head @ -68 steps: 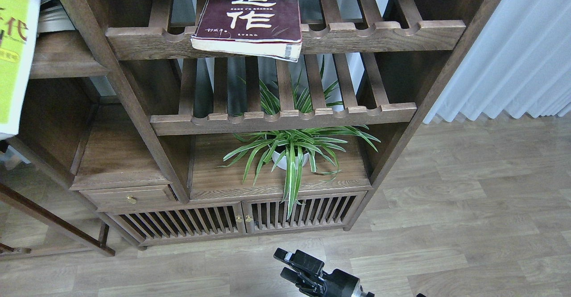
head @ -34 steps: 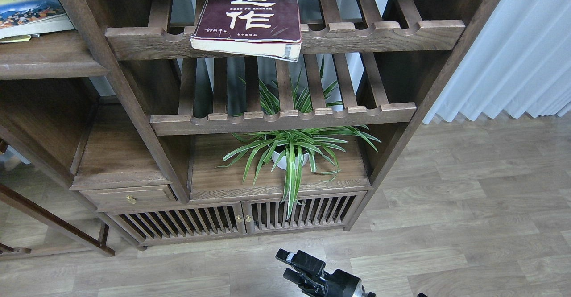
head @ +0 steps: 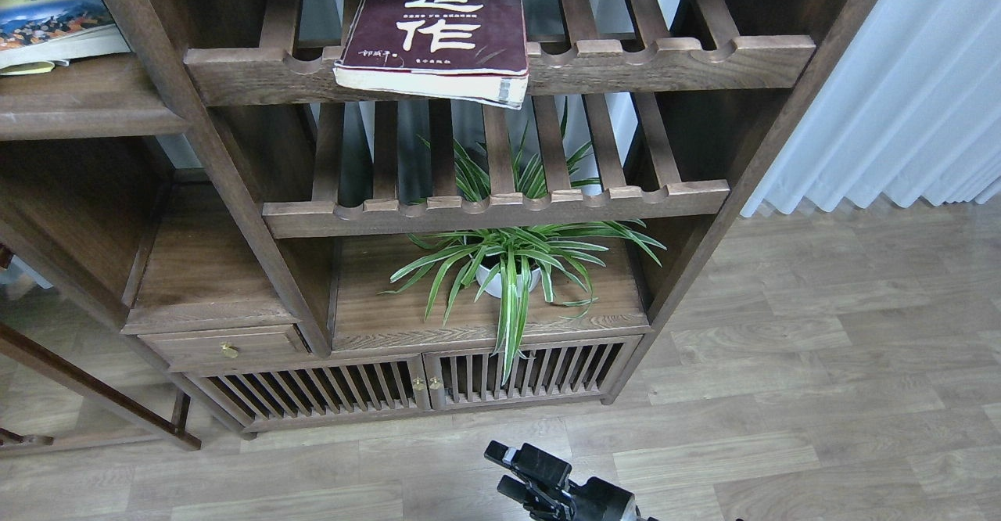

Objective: Organize books on shelf
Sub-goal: 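Place the yellow-green book on the side shelf and withdraw left gripper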

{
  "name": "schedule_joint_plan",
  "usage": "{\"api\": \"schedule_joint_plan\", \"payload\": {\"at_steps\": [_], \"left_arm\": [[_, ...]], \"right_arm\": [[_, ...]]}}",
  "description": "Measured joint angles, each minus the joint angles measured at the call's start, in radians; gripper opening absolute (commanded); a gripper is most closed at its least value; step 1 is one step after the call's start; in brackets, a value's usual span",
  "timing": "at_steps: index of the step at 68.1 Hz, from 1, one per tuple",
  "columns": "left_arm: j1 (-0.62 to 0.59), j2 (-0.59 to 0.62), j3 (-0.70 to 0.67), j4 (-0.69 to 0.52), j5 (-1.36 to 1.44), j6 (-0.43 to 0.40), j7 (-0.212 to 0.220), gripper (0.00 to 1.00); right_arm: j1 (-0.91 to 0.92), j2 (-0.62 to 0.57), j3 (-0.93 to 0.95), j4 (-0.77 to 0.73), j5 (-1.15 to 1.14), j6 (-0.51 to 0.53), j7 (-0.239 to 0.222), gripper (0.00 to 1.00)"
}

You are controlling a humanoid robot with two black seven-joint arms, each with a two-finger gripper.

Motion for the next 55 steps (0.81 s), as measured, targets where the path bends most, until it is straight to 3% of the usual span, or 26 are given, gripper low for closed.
{"api": "schedule_joint_plan", "payload": {"at_steps": [43,52,55], "left_arm": [[-0.100,-0.225,0.001,0.266,0.010,0.000,0.023,0.02],[-0.109,-0.256,0.001,0.303,0.011,0.000,0.023,0.09],[-0.111,-0.262,0.001,0.311,0.011,0.000,0.023,0.17]], "right_arm": [[-0.022,0.000,0.000,0.000,-0.001,0.000,0.000,0.98],[-0.026,0.000,0.000,0.000,-0.001,0.000,0.000,0.99],[-0.029,0.000,0.000,0.000,-0.001,0.000,0.000,0.99]]}}
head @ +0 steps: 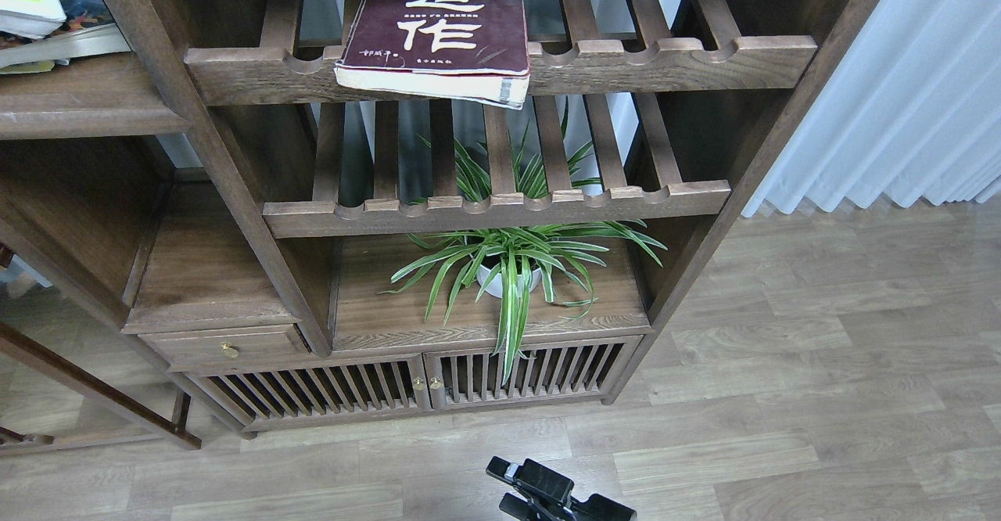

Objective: Organize books on shelf
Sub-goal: 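Place the yellow-green book on the side shelf and withdraw left gripper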

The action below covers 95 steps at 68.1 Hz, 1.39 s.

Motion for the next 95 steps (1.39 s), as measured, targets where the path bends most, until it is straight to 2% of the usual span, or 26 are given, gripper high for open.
{"api": "schedule_joint_plan", "payload": {"at_steps": [1,8,9,11,17,33,42,67,79,95], "left_arm": [[-0.001,-0.002,0.000,0.002,0.000,0.000,0.000,0.23],[-0.002,-0.016,0.000,0.008,0.000,0.000,0.000,0.41],[-0.002,-0.020,0.000,0.008,0.001,0.000,0.000,0.53],[-0.002,-0.022,0.000,0.008,0.002,0.000,0.000,0.58],[-0.004,-0.024,0.000,0.007,0.022,0.000,0.000,0.68],[-0.010,-0.024,-0.004,0.001,0.069,0.000,0.000,0.85],[-0.011,-0.022,-0.005,-0.023,0.070,0.000,0.000,0.89],[0.019,-0.003,0.019,-0.189,0.135,0.000,0.000,0.97],[0.081,0.034,0.022,-0.297,0.142,0.000,0.000,0.99],[0.191,0.156,0.040,-0.483,0.142,0.000,0.000,0.99]], "right_arm": [[-0.001,0.000,0.000,0.000,0.000,0.000,0.000,0.99],[-0.006,0.000,0.000,0.000,0.000,0.000,0.000,0.99],[-0.007,0.000,0.000,0.000,0.000,0.000,0.000,0.99],[-0.007,0.000,0.000,0.000,0.000,0.000,0.000,0.99],[-0.007,0.000,0.000,0.000,0.000,0.000,0.000,0.99],[0.001,0.000,0.000,0.000,0.000,0.000,0.000,0.99],[0.003,0.000,0.000,-0.001,0.000,0.000,0.000,0.99],[0.006,0.000,0.001,-0.001,0.000,0.000,0.000,0.99],[0.006,0.000,0.002,-0.001,0.001,0.000,0.000,0.99],[0.000,0.000,0.002,-0.001,0.002,0.000,0.000,0.99]]}}
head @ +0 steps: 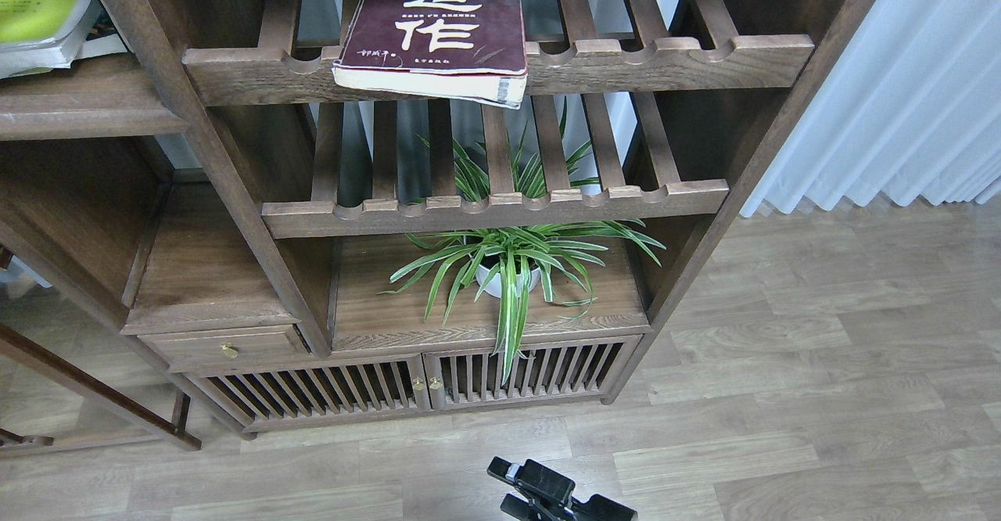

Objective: Organize books on shelf
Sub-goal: 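Place the yellow-green book on the side shelf and withdraw left gripper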

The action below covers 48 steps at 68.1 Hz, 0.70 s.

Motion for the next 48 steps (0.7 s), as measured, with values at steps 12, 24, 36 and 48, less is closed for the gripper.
{"api": "schedule_joint_plan", "payload": {"at_steps": [12,24,36,48], "left_arm": [[0.116,0.135,0.068,-0.077,-0.004,0.000,-0.001,0.99],[0.275,0.192,0.133,-0.100,-0.011,0.000,0.000,0.99],[0.476,0.185,0.169,-0.102,-0.014,0.000,-0.036,0.99],[0.668,0.104,0.172,-0.078,-0.029,0.000,-0.112,0.99]], "right_arm": [[-0.005,0.000,0.001,-0.001,0.001,0.000,0.000,0.99],[-0.006,0.000,0.001,-0.002,0.001,0.000,0.000,0.99],[-0.007,0.000,0.001,-0.005,0.001,0.000,0.000,0.99],[0.000,0.000,0.001,-0.030,0.001,0.000,0.000,0.99]]}}
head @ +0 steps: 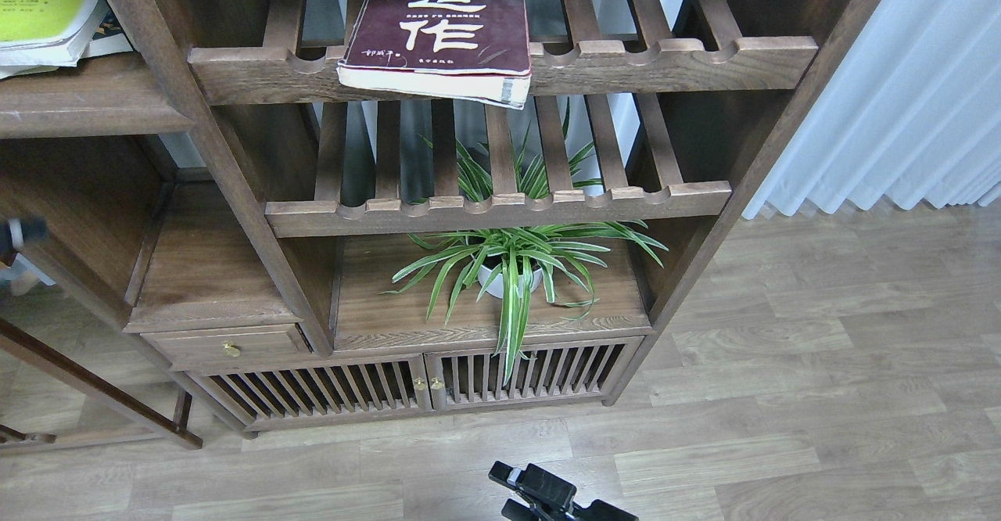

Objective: Organize books on shelf
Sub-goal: 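Place the yellow-green book on the side shelf and withdraw left gripper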

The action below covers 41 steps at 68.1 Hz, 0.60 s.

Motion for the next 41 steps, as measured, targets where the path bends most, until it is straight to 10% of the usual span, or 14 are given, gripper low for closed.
{"api": "schedule_joint_plan", "payload": {"at_steps": [41], "left_arm": [[0.303,-0.677,-0.037,0.358,-0.182,0.000,-0.023,0.99]], "right_arm": [[0.034,0.000,0.006,-0.004,0.000,0.000,0.000,0.99]]}}
